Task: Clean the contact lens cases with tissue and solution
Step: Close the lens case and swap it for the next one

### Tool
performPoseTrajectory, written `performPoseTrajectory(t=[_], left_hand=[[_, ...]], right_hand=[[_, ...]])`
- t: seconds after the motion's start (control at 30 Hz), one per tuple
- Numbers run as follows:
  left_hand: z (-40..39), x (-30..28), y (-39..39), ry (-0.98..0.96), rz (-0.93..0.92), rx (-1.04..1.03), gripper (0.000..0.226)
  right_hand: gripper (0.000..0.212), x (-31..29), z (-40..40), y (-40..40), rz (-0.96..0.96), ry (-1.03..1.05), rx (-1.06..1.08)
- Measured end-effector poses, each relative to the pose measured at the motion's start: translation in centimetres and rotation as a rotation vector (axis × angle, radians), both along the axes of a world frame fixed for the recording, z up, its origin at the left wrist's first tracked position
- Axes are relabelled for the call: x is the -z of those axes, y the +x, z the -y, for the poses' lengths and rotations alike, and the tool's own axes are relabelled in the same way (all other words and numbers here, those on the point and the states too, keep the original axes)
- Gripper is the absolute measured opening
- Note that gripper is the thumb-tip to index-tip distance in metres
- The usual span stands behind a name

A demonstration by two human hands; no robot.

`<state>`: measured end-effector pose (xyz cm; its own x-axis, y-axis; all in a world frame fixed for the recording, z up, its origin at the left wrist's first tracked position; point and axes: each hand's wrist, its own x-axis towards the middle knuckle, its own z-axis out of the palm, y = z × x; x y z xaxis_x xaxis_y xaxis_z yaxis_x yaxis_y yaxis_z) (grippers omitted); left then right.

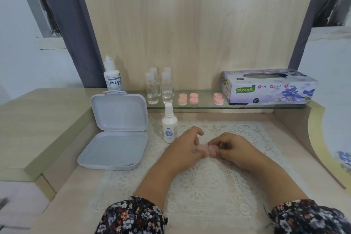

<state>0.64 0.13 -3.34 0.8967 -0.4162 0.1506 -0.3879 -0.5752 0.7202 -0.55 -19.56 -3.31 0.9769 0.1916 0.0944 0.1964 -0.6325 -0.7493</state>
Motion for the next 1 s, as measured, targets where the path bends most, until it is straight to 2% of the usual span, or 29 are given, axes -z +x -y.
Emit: performPoseTrajectory(t=[0.13,0.27,0.47,0.63,0.83,1.0], left_hand=[[-0.4,0.0,0.0,-0.039,0.011,0.028,0.039],[-0.2,0.0,-0.1,0.013,0.043,0.032,0.032],[0.0,-0.2,0.1,-0.133,0.060,-0.062,0.015],[0.0,0.0,0.5,0.043,0.091,-0.201,0.003],[0.6,0.2,0.8,0.175,0.166,-0.190,0.016],[1.0,0.3,1.2,0.281,0.148,-0.025,0.051]], right_hand=[[0.017,0.0,0.0,-0.1,-0.015,0.007,0.007],[0.017,-0.1,-0.1,-0.2,-0.016,0.006,0.009],[0.016,-0.2,0.0,-0.2,-0.006,-0.008,0.004],[0.017,-0.3,0.0,-0.3,-0.009,-0.028,0.008],[0.014,-0.3,-0.1,-0.3,-0.016,0.001,0.010],[0.014,-0.2,-0.1,-0.3,-0.019,0.004,0.013]])
